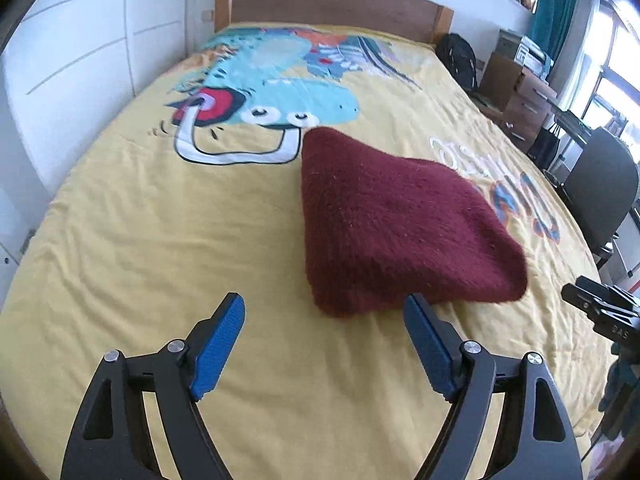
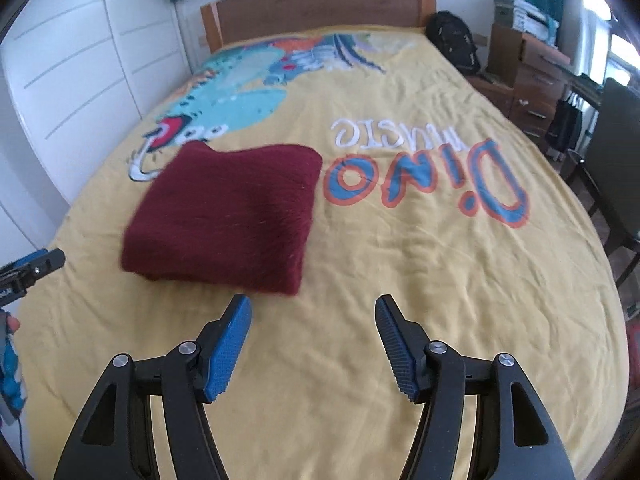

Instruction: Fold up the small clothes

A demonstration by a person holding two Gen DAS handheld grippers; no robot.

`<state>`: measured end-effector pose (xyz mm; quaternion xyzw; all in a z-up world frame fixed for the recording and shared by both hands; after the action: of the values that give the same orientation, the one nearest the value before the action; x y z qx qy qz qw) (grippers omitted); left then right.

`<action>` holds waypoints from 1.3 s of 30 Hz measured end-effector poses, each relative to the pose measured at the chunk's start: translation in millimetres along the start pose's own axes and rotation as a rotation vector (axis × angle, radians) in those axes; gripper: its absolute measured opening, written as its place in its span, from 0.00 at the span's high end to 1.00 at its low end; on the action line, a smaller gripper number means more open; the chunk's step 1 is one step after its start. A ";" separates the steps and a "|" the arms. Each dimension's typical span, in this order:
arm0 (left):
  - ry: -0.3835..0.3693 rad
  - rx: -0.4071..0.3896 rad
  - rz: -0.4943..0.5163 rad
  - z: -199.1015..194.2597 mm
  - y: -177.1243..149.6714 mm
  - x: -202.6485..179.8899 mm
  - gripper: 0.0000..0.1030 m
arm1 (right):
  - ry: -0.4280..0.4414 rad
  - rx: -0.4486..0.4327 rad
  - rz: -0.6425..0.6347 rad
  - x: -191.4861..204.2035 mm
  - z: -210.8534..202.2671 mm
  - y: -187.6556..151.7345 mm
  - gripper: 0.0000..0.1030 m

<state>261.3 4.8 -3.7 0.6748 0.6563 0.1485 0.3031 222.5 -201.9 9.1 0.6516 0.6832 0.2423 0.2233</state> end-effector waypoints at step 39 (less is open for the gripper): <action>0.084 -0.343 0.082 -240.3 -120.5 -25.3 0.01 | -0.139 -0.328 -0.013 76.8 -240.2 -119.4 0.00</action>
<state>19.3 26.2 114.0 0.6325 0.6054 0.2987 0.3797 -24.0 -138.8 123.6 0.6171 0.6216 0.3036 0.3751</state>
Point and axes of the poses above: each gripper's, at about its wrist camera, not at the fingertips, and z roughly the way its jaws point, x to its left, y to its top, the point moved 4 cm from there along z, roughly the way its jaws point, and after that the axes turned 5 degrees about -z, right-handed, at the moved point
